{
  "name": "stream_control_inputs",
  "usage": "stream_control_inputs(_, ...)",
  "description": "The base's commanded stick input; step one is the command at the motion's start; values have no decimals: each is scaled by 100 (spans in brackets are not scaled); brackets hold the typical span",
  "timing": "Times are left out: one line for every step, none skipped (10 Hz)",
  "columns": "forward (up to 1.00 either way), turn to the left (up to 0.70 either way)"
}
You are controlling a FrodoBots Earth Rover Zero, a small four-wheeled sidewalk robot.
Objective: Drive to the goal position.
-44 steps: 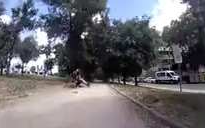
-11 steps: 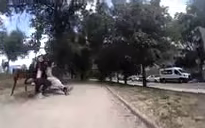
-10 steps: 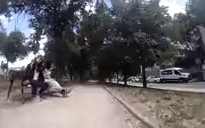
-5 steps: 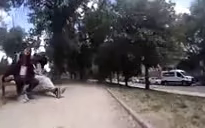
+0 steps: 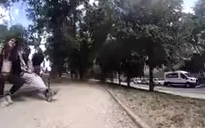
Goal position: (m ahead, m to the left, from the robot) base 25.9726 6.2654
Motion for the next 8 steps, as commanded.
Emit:
stream_control_inputs(100,0)
stream_control_inputs(100,0)
stream_control_inputs(100,0)
stream_control_inputs(100,0)
stream_control_inputs(100,0)
stream_control_inputs(100,0)
stream_control_inputs(100,12)
stream_control_inputs(100,17)
